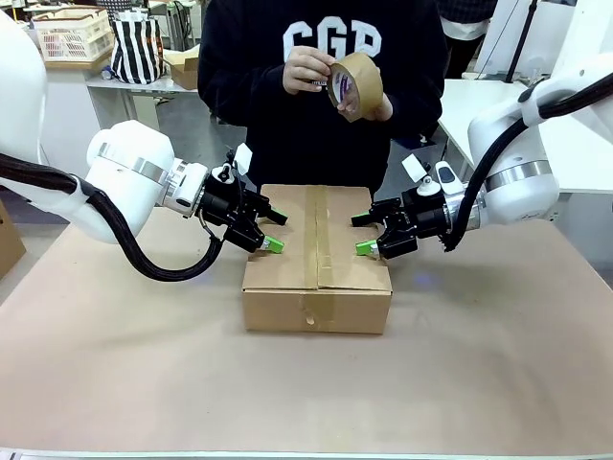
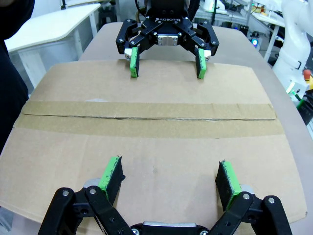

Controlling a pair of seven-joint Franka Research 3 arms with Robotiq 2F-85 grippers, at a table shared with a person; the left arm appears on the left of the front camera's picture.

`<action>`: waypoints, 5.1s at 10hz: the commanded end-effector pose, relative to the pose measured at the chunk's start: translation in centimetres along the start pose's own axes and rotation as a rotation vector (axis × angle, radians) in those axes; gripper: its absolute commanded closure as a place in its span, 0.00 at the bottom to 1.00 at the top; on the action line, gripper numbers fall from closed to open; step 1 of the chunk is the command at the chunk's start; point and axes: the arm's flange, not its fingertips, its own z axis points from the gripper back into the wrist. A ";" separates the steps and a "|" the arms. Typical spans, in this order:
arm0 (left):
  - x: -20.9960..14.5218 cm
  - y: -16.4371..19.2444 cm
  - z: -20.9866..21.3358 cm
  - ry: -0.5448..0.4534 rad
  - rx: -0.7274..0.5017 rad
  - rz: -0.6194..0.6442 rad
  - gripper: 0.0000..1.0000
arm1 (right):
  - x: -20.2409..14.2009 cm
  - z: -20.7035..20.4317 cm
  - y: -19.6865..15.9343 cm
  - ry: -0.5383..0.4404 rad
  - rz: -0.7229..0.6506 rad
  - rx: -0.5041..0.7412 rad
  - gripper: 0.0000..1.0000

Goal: Pack the gift set into the box.
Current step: Press and hold the closed box until the human finishes sealing it.

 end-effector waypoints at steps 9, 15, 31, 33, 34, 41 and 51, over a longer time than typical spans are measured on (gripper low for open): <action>-0.5 -0.1 -0.1 0.004 -0.003 0.000 0.00 | -0.3 0.0 0.0 0.006 -0.005 -0.003 0.00; -0.5 -0.1 -0.1 0.004 -0.003 0.000 0.00 | -0.3 0.0 0.0 0.006 -0.005 -0.003 0.00; -0.5 -0.1 -0.1 0.004 -0.003 0.000 0.00 | -0.3 0.0 0.0 0.006 -0.005 -0.003 0.00; -0.5 -0.1 -0.1 0.004 -0.003 0.000 0.00 | -0.3 0.0 0.0 0.006 -0.005 -0.003 0.00; -0.5 -0.1 -0.1 0.004 -0.003 0.000 0.00 | -0.3 0.0 0.0 0.006 -0.005 -0.003 0.00; -0.5 -0.1 -0.1 0.004 -0.003 0.000 0.00 | -0.3 0.0 0.0 0.006 -0.005 -0.003 0.00; -0.5 -0.1 -0.1 0.004 -0.003 0.000 0.00 | -0.3 0.0 0.0 0.006 -0.005 -0.003 0.00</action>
